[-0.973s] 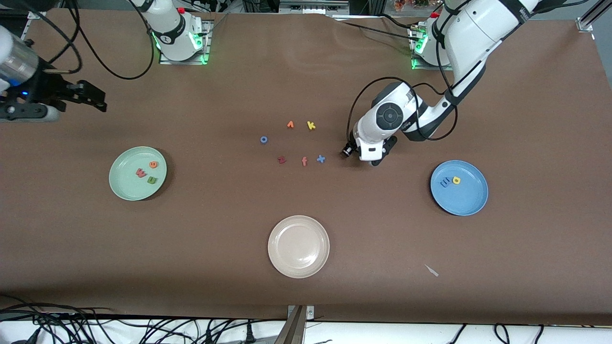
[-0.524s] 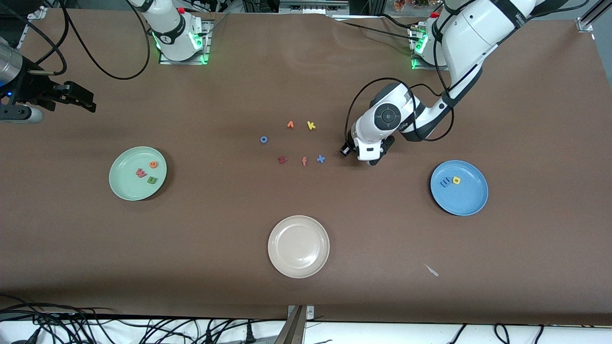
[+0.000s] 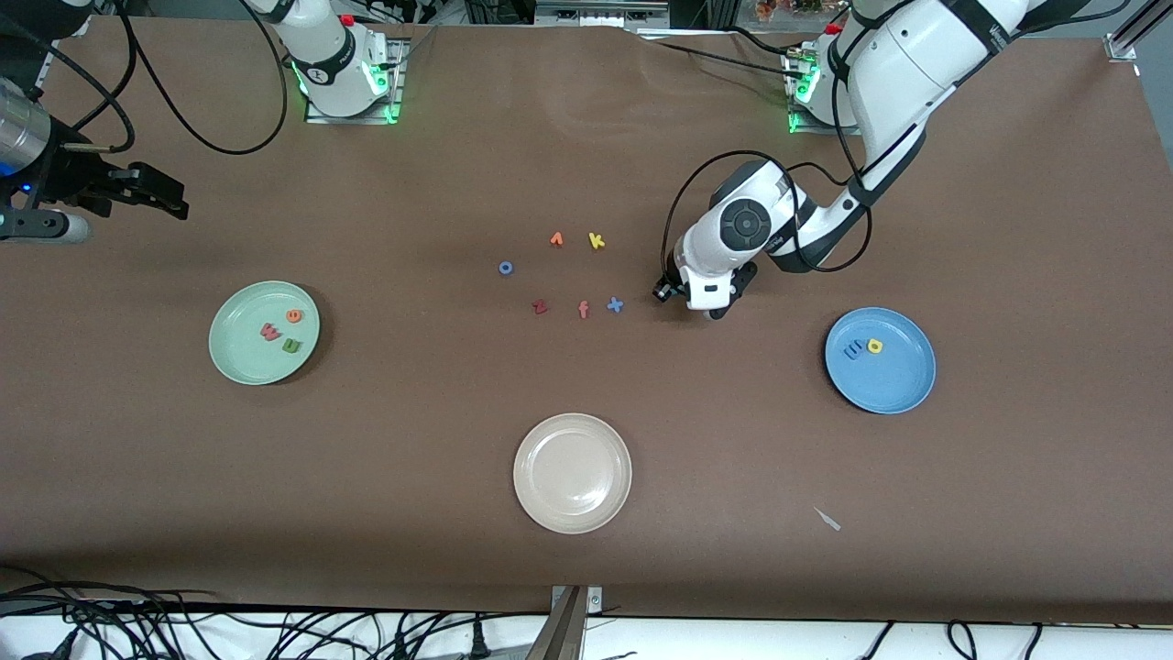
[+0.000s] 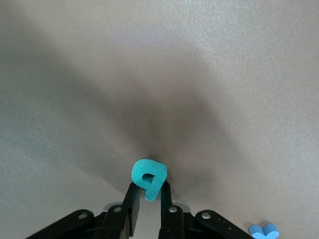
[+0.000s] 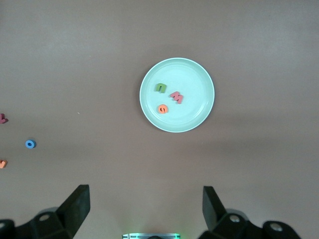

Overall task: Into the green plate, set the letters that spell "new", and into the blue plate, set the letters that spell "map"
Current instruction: 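Grasp the teal q with the left gripper and lift it, then carry the teal q with the left gripper over the blue plate, then lower the q onto the blue plate and open the left gripper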

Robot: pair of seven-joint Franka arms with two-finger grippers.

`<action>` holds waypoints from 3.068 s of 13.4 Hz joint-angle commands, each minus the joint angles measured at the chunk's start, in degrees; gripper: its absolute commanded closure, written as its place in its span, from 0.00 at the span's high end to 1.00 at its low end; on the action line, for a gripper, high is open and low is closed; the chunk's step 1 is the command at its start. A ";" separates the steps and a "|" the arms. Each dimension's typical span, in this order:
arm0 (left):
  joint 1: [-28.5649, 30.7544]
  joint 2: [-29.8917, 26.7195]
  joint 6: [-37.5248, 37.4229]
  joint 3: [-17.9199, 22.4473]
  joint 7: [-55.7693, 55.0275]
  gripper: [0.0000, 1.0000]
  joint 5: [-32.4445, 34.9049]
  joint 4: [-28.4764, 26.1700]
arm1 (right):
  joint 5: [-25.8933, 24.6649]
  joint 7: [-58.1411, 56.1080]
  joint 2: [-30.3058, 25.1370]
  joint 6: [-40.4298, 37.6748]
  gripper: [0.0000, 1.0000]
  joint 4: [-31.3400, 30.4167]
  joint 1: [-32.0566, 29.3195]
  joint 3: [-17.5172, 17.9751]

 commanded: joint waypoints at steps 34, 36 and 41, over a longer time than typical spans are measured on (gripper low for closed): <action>30.91 2.59 -35.11 0.68 59.79 0.02 7.94 19.71 | -0.16 0.81 0.54 -0.55 1.00 1.35 0.50 0.33; 31.01 2.86 -35.01 1.73 61.37 0.33 7.94 19.71 | -0.16 0.99 0.54 -0.55 1.00 1.35 0.58 0.51; 30.66 0.41 -37.20 0.77 61.91 1.00 7.94 20.58 | -0.16 5.90 0.46 -0.82 1.00 1.35 0.59 2.70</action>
